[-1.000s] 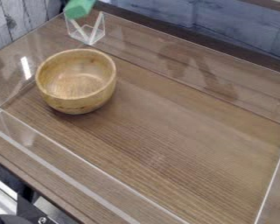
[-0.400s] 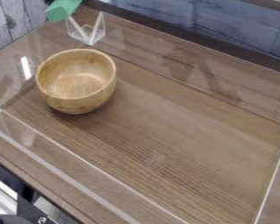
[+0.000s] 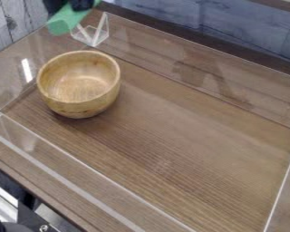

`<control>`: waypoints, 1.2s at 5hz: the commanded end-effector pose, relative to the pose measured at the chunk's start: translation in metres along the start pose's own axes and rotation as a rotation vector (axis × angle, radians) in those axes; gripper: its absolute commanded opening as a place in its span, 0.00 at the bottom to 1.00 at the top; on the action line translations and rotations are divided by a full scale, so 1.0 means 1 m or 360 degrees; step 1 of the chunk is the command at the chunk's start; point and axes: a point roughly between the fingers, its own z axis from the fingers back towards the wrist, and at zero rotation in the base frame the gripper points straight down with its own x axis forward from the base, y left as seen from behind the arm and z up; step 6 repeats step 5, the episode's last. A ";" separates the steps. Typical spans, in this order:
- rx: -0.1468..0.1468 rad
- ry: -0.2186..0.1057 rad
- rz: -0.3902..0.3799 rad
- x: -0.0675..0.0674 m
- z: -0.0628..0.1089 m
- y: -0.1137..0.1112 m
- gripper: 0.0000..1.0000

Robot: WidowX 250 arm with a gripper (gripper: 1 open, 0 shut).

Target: Move green object from inside the wooden bowl to the table next to it

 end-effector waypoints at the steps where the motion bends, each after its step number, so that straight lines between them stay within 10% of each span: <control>1: 0.0042 -0.0070 -0.0024 -0.015 -0.006 -0.017 0.00; 4: 0.0054 0.0011 -0.0173 -0.007 -0.039 -0.062 0.00; 6: 0.0065 0.0025 -0.0171 -0.014 -0.037 -0.048 0.00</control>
